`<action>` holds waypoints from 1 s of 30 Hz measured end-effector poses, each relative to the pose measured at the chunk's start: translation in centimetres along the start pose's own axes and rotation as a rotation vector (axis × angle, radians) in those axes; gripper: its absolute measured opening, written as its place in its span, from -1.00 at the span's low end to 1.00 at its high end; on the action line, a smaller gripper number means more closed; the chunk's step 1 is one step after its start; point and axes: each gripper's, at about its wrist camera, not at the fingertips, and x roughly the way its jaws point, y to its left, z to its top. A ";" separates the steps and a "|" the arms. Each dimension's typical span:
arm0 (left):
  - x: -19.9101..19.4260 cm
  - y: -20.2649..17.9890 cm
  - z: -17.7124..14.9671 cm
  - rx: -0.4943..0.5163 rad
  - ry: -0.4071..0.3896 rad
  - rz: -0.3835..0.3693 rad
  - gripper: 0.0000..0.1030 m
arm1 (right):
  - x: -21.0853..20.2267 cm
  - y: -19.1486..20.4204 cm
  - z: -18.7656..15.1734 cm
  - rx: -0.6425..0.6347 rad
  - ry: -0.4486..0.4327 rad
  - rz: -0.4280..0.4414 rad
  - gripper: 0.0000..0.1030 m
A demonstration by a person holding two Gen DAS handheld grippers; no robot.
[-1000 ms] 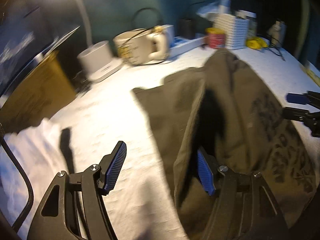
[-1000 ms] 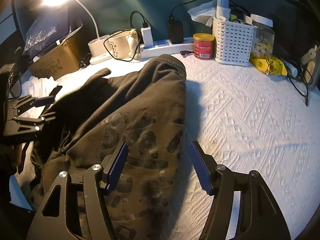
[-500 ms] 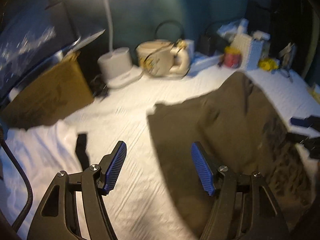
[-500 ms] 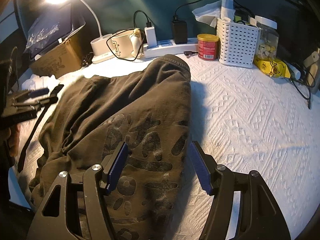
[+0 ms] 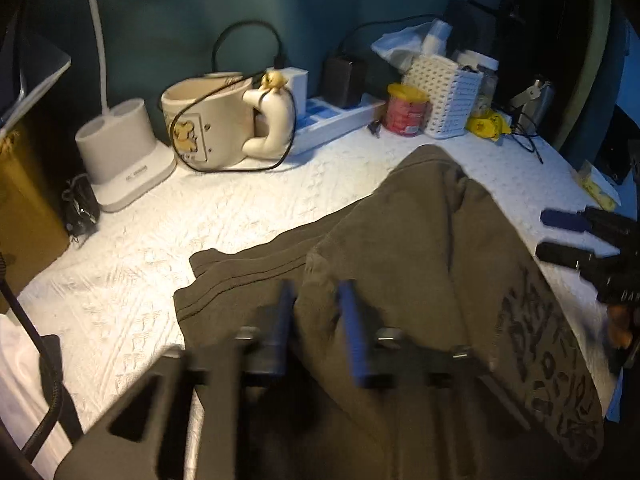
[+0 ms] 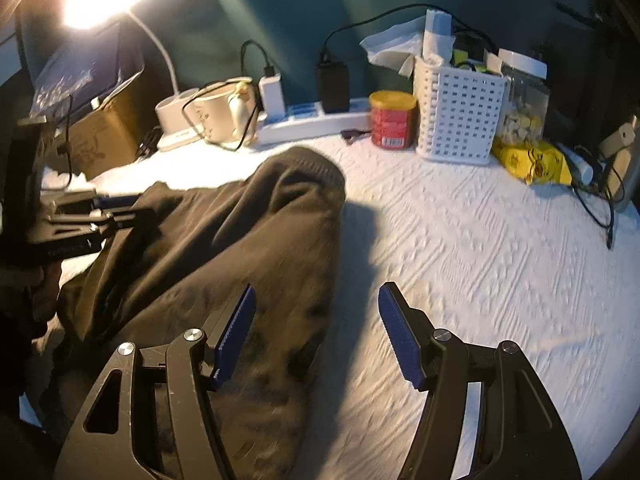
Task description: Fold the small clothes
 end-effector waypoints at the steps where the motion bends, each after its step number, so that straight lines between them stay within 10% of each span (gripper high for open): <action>1: -0.1 0.2 -0.1 -0.004 -0.005 -0.006 -0.78 | 0.2 -0.3 0.4 0.002 -0.004 0.001 0.31; 11: -2.4 3.0 0.0 -0.052 -0.084 0.026 -0.82 | 4.7 -2.9 5.0 0.056 -0.002 0.010 0.29; 23: -0.9 5.1 -0.9 -0.113 -0.047 -0.006 -0.82 | 9.6 -2.8 5.8 0.106 0.129 0.103 -0.50; 30: -2.3 5.5 -0.2 -0.130 -0.079 -0.030 -0.82 | 8.9 -2.8 7.4 0.091 0.034 0.102 -0.76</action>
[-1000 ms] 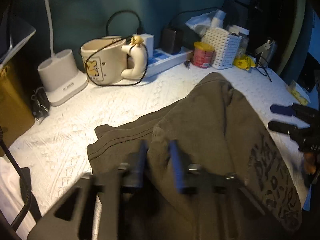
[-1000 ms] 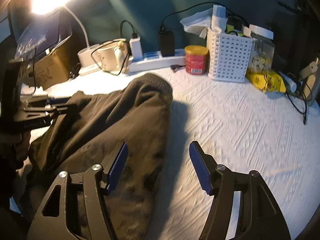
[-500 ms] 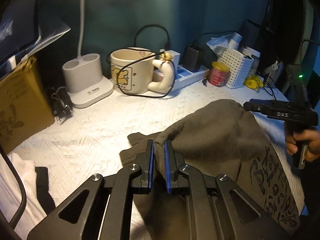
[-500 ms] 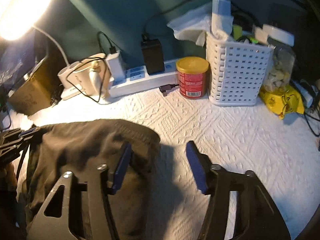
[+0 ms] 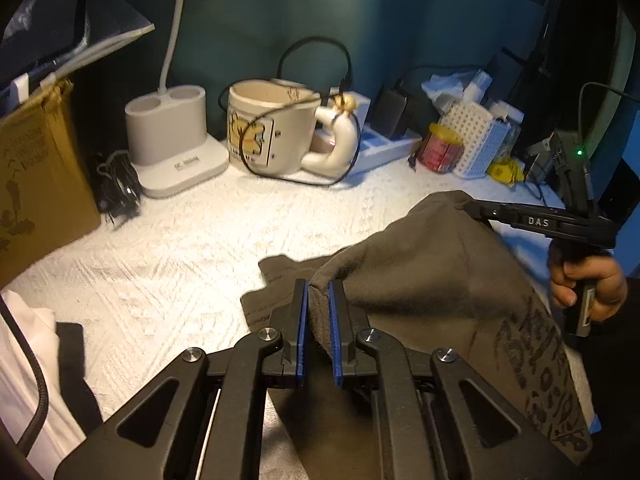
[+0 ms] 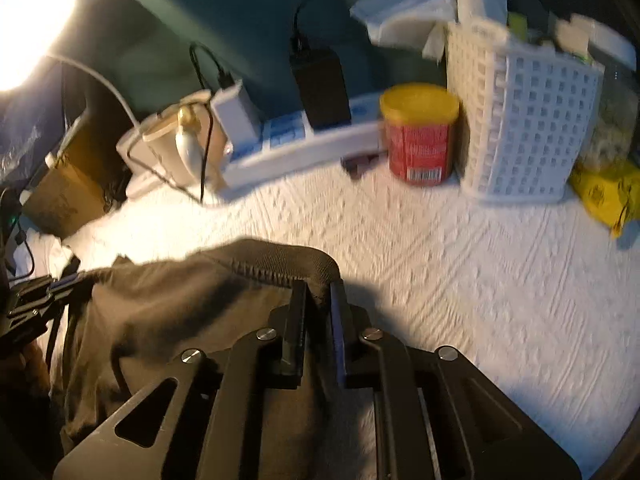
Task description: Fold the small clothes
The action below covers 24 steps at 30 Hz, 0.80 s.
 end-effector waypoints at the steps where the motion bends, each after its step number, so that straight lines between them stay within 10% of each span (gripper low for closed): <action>1: -0.1 0.1 0.1 0.001 -0.006 0.004 -0.82 | 0.0 0.1 0.3 -0.005 -0.011 0.001 -0.76; 24: -3.4 -0.5 -1.6 -0.034 0.016 0.080 -0.38 | -3.2 2.0 -1.3 -0.082 -0.017 -0.124 -0.64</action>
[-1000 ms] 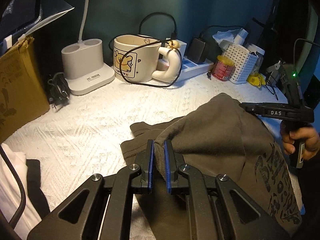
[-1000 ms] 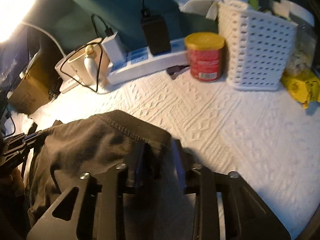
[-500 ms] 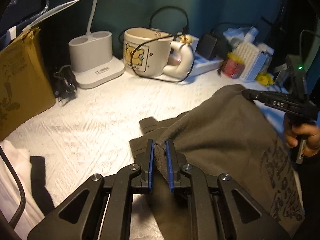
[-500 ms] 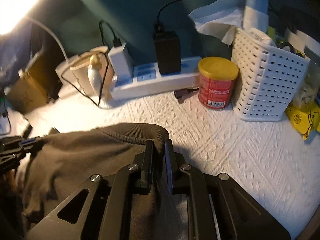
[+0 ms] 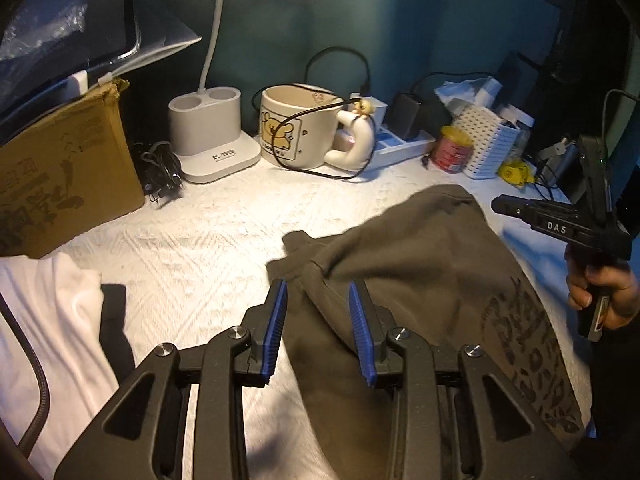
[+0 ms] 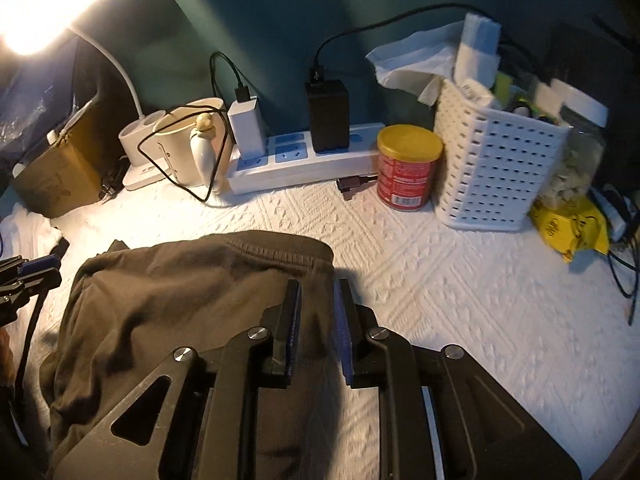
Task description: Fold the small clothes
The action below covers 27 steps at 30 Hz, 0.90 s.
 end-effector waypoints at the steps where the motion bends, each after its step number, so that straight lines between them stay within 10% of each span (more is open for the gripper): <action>1: -0.3 -0.3 -0.2 0.004 -0.003 -0.004 -0.38 | -0.6 0.0 -0.2 0.002 -0.006 -0.005 -0.64; 27: -5.7 -7.5 -10.1 0.093 0.049 -0.204 -0.38 | -9.6 3.1 -8.7 -0.017 -0.039 -0.008 -0.63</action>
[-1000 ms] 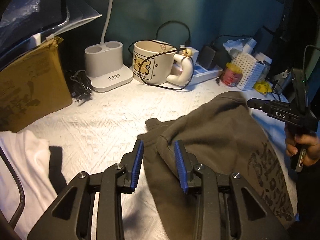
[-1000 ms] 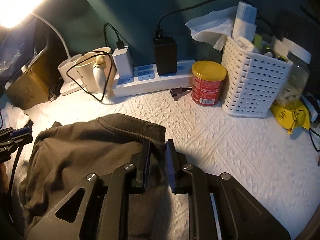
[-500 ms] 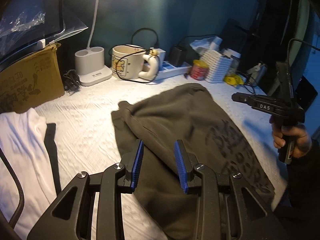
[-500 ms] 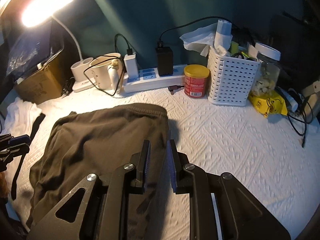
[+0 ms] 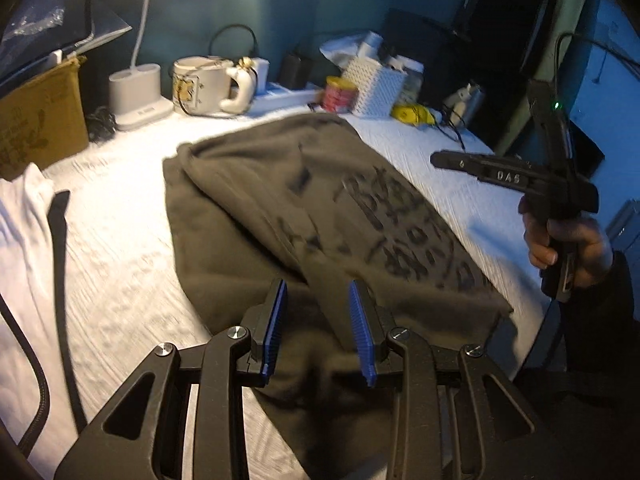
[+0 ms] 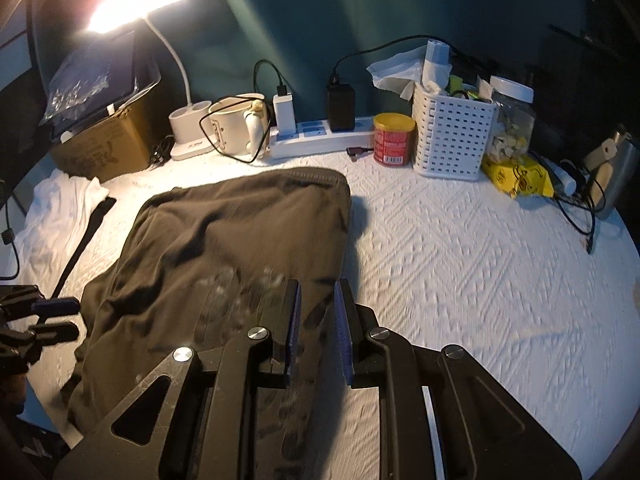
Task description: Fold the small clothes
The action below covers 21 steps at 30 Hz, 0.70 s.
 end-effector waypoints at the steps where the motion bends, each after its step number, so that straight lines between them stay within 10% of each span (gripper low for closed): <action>1: 0.1 -0.2 -0.4 0.003 0.007 -0.001 -0.38 | -0.3 0.1 -0.4 0.000 0.000 0.001 -0.63; 21: -1.3 -1.7 -5.4 0.066 0.165 -0.059 -0.38 | -0.9 0.8 -7.5 -0.004 0.081 0.045 -0.63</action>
